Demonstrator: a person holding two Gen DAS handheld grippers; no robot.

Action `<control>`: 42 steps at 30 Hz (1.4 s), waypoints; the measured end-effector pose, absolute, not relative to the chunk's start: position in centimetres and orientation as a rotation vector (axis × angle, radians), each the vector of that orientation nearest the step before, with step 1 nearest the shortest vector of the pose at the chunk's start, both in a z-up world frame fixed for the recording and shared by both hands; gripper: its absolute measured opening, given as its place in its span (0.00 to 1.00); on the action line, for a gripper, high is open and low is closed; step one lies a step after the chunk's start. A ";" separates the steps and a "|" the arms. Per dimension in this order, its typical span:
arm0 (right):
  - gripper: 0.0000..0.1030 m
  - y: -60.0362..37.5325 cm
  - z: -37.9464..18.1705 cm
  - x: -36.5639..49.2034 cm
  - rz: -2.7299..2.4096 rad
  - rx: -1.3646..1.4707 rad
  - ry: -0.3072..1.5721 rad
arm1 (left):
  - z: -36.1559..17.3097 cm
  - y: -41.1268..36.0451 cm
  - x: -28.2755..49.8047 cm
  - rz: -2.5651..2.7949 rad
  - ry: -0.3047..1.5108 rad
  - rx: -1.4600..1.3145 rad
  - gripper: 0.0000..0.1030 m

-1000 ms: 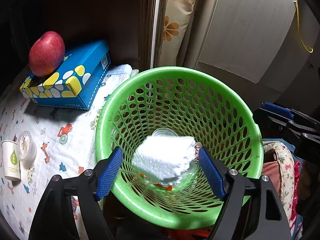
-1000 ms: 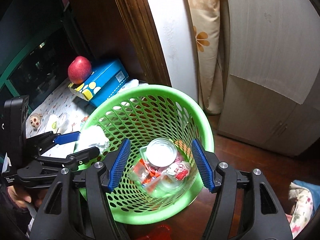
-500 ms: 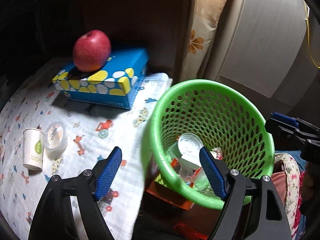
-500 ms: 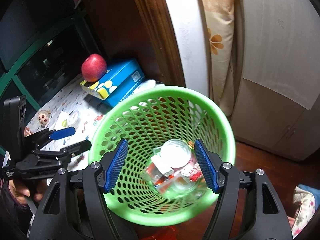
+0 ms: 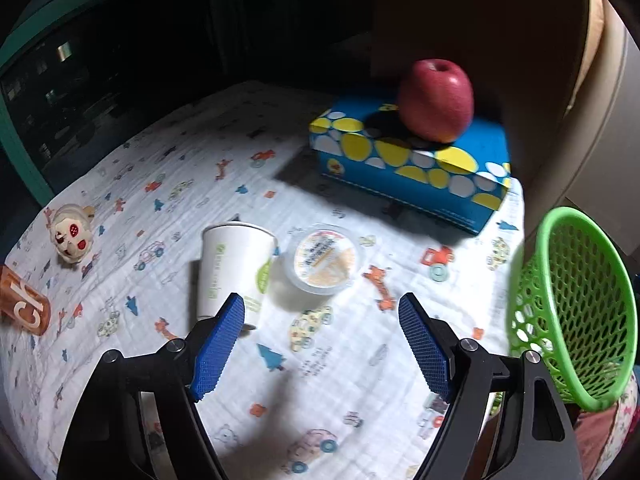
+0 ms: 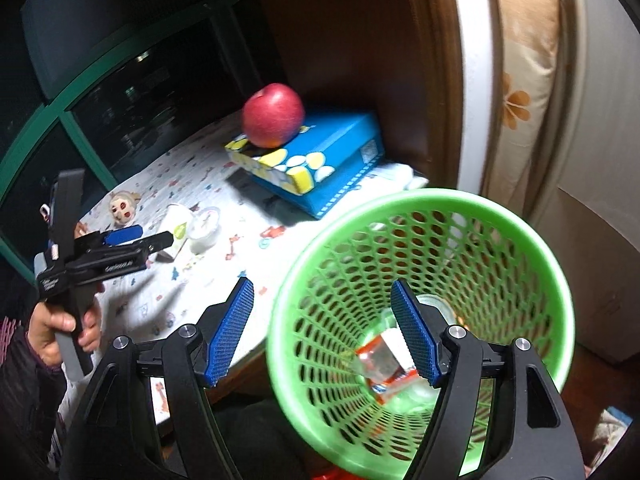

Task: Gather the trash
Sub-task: 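Move both open tools back over the bed toward the paper cup, then grasp the white paper cup with the left tool while the right tool grasps the jelly cup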

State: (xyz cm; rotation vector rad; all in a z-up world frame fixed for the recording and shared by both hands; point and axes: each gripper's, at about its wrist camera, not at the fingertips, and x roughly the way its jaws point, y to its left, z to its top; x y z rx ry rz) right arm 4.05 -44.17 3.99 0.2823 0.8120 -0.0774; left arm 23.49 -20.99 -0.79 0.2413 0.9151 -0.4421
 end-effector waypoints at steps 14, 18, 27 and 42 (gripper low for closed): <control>0.69 -37.8 3.4 10.1 0.039 0.221 0.847 | -5.0 -17.3 31.9 -0.367 1.048 0.181 0.75; 0.70 -36.5 3.0 11.7 0.061 0.203 0.859 | -6.3 -17.2 33.1 -0.381 1.085 0.168 0.75; 0.70 -34.4 2.0 14.9 0.100 0.156 0.893 | -8.0 -16.8 34.3 -0.451 1.128 0.116 0.66; 0.75 -29.9 -0.7 21.0 0.158 0.042 0.967 | -4.3 -12.1 33.7 -0.438 1.028 0.037 0.59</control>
